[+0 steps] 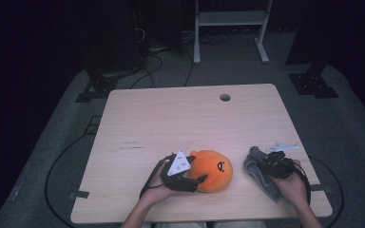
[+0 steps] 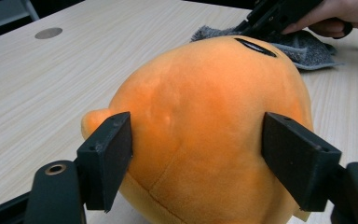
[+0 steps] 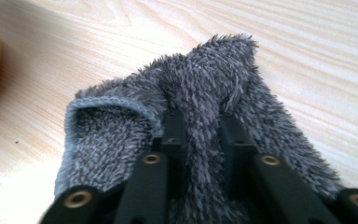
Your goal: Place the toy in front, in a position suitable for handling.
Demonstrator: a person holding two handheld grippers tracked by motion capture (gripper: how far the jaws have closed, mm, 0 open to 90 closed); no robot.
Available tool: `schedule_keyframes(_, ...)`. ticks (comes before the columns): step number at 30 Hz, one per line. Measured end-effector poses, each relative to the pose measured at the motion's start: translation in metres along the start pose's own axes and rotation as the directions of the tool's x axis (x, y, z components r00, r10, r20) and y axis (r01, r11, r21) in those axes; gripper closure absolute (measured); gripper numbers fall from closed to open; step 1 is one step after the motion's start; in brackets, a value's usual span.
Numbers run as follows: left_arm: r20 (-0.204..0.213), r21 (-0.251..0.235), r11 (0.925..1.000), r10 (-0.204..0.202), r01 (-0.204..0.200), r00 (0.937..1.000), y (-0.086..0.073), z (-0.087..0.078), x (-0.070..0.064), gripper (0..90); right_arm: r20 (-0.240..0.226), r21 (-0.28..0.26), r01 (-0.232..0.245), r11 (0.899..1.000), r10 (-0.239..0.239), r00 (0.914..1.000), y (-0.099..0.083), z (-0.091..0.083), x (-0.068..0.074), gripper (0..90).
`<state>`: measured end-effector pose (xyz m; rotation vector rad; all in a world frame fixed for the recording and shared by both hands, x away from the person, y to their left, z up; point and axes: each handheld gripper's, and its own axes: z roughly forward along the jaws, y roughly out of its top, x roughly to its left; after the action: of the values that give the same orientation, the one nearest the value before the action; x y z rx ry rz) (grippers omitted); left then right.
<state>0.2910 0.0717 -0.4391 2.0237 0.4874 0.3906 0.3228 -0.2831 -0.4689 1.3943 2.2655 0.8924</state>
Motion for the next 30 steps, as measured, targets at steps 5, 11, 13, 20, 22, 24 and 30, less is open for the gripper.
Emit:
schedule_keyframes(5,-0.024,0.001,0.9997,-0.026,0.026,0.9994,-0.003,0.003,0.0,28.4,-0.008,0.001,-0.025,1.0,0.025,0.9997,0.0,-0.003,-0.003,78.7)
schedule_keyframes(11,-0.043,-0.006,0.9978,-0.066,0.066,0.9969,-0.004,0.007,0.003,28.8,-0.042,-0.123,-0.019,0.992,0.014,0.999,0.006,-0.029,0.005,79.1)
schedule_keyframes(13,-0.051,-0.009,0.9956,-0.094,0.093,0.9943,-0.004,0.009,0.005,28.8,-0.081,-0.183,-0.008,0.983,-0.007,0.9967,0.009,-0.041,0.011,79.1)
schedule_keyframes(20,-0.072,-0.012,0.9934,-0.115,0.114,0.9908,-0.002,0.012,0.006,28.6,-0.246,-0.343,0.06,0.938,-0.151,0.9576,0.016,-0.073,0.04,78.8)
schedule_keyframes(22,-0.078,-0.018,0.9907,-0.136,0.135,0.9876,-0.002,0.014,0.007,28.6,-0.324,-0.379,0.075,0.922,-0.208,0.9227,0.02,-0.078,0.052,78.7)
schedule_keyframes(24,-0.083,-0.024,0.9889,-0.148,0.146,0.9855,-0.002,0.016,0.008,28.6,-0.368,-0.386,0.097,0.917,-0.25,0.8958,0.023,-0.077,0.064,78.5)
schedule_keyframes(30,-0.061,-0.009,0.9885,-0.151,0.151,0.9867,0.0,0.014,0.009,28.3,-0.261,-0.325,0.244,0.914,-0.335,0.9054,0.027,-0.045,0.103,70.9)
